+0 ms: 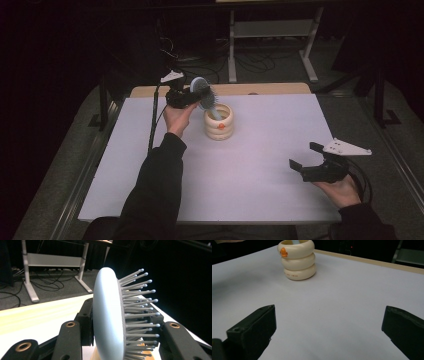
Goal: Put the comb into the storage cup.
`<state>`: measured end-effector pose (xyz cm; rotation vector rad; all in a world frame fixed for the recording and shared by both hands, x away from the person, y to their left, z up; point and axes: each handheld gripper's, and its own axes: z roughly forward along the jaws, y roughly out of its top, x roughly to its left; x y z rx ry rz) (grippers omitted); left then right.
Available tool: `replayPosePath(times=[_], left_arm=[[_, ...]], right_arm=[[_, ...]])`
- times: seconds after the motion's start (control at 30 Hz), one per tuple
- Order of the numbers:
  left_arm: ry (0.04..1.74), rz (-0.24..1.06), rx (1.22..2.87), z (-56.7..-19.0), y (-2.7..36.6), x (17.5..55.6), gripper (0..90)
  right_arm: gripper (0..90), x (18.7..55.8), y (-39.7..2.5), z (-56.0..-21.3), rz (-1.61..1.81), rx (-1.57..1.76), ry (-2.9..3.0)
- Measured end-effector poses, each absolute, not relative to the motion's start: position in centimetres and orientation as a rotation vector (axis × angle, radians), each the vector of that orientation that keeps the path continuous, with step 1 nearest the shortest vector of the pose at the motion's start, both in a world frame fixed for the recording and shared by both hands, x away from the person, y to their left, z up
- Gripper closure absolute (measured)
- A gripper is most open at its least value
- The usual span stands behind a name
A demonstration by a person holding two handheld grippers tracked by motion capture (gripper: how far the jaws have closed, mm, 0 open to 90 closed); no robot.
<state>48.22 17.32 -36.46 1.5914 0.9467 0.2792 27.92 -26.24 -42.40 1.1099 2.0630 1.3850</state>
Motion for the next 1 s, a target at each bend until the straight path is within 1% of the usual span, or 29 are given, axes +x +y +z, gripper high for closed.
replayPosePath(times=[0.1,0.17,0.23,0.3,0.4,0.47,0.53,0.6,0.67,0.87,1.0], left_arm=[[0.96,0.255,1.589,-36.7,17.6,48.4,50.8],[0.976,0.242,1.589,-36.8,17.7,48.4,46.4],[0.984,0.257,1.598,-36.8,17.8,48.3,41.8],[0.981,0.279,1.604,-36.6,17.9,48.2,36.2],[1.0,0.3,1.606,-36.3,18.4,48.0,21.5],[1.003,0.277,1.621,-36.2,18.9,48.1,14.3],[0.989,0.251,1.646,-36.2,19.4,48.0,11.0],[0.976,0.287,1.685,-36.2,19.7,47.7,6.1],[0.96,0.283,1.695,-36.2,20.1,47.5,0.9],[0.884,0.255,1.72,-36.7,22.0,47.0,0.0],[0.867,0.273,1.73,-37.1,23.2,46.5,0.0]], right_arm=[[0.0,27.9,-26.2,-42.4,1.385,1.11,2.069],[0.0,27.9,-26.2,-42.4,1.383,1.108,2.07],[0.0,27.9,-26.2,-42.4,1.383,1.108,2.07],[0.0,27.8,-26.1,-42.4,1.383,1.108,2.069],[0.0,27.9,-26.2,-42.4,1.39,1.109,2.069],[0.0,27.9,-26.3,-42.4,1.395,1.114,2.068],[0.0,27.9,-26.2,-42.5,1.392,1.112,2.071],[0.0,27.9,-26.2,-42.5,1.388,1.109,2.075],[0.0,27.9,-26.1,-42.5,1.383,1.108,2.081],[0.0,27.9,-26.2,-42.5,1.377,1.109,2.08],[0.0,28.0,-26.2,-42.6,1.375,1.109,2.08]])
